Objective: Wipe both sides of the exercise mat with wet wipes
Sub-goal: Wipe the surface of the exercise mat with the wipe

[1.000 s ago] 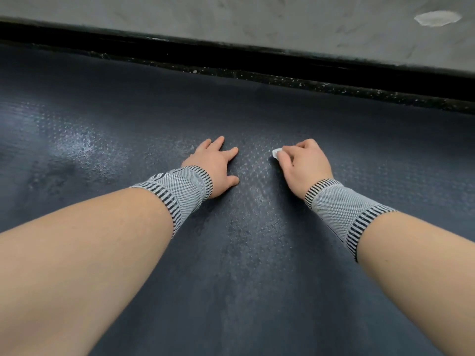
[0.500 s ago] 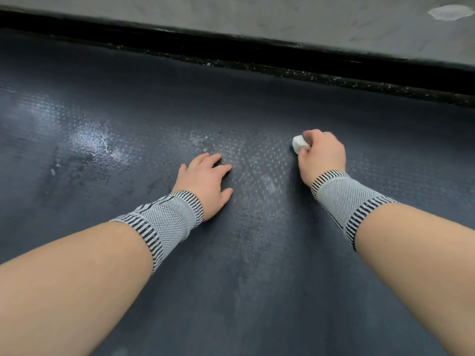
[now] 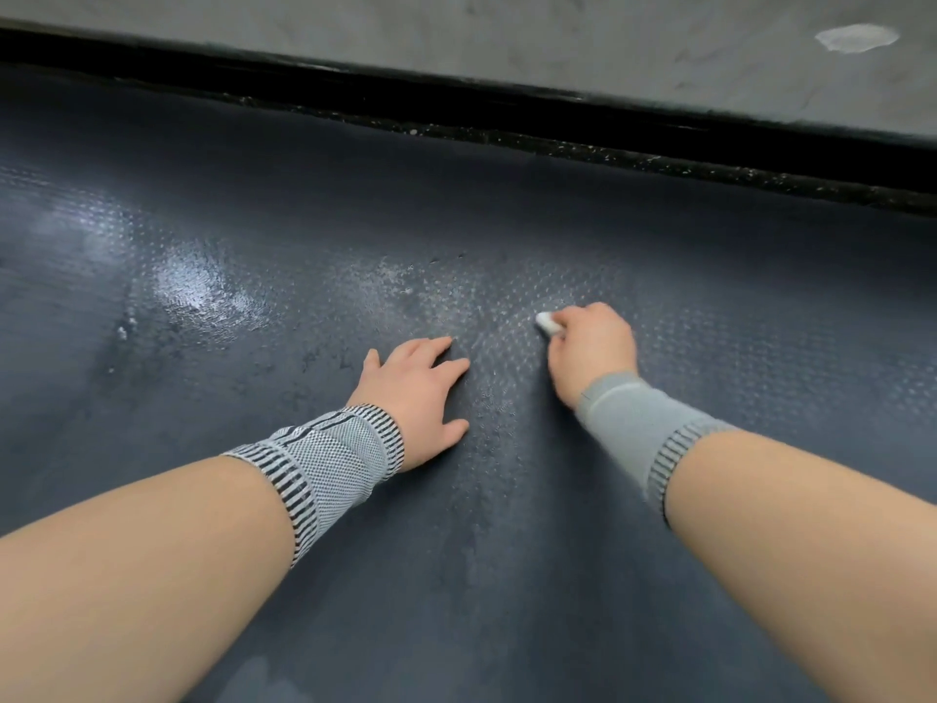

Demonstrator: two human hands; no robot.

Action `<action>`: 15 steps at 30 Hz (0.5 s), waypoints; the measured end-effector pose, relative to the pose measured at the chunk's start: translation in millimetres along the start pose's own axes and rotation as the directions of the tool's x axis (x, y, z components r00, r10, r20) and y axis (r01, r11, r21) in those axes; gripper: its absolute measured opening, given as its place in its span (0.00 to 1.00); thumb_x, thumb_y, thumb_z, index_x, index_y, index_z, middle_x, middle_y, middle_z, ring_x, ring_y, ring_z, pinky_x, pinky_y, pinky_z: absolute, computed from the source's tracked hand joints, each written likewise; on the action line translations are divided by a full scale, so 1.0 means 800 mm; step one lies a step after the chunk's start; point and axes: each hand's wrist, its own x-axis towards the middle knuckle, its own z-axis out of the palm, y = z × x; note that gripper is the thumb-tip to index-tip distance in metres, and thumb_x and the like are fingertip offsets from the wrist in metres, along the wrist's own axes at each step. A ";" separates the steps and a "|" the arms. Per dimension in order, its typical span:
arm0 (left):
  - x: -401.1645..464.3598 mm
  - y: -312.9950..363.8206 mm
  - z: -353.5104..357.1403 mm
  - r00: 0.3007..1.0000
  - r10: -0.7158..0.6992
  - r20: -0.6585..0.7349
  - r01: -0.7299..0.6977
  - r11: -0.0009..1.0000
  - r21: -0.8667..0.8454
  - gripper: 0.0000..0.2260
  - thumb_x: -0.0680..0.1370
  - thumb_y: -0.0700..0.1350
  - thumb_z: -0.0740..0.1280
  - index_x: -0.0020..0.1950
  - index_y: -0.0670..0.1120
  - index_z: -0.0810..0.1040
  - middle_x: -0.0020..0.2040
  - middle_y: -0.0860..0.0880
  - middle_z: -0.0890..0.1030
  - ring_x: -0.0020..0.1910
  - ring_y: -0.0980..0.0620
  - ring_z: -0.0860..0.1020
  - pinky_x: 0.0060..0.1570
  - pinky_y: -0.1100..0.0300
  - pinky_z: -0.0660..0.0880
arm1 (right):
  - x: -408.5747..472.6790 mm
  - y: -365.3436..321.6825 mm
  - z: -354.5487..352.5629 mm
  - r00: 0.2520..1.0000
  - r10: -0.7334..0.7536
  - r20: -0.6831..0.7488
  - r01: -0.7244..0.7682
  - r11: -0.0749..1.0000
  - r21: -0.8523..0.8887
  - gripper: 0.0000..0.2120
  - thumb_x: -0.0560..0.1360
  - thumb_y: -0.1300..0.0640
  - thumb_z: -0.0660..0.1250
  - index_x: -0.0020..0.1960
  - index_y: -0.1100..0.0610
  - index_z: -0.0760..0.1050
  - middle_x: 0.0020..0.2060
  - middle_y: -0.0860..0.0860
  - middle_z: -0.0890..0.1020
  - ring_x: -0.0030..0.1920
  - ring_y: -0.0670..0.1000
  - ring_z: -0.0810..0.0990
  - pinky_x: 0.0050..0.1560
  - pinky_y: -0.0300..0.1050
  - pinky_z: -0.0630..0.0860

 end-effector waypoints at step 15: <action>-0.027 -0.001 0.005 0.998 0.011 0.058 -0.016 0.997 0.081 0.34 0.77 0.61 0.65 0.79 0.54 0.55 0.80 0.51 0.51 0.78 0.49 0.50 0.73 0.36 0.51 | -0.083 -0.027 0.020 0.953 -0.269 0.142 0.264 0.963 0.049 0.16 0.80 0.57 0.57 0.64 0.47 0.74 0.54 0.52 0.74 0.53 0.54 0.76 0.52 0.43 0.70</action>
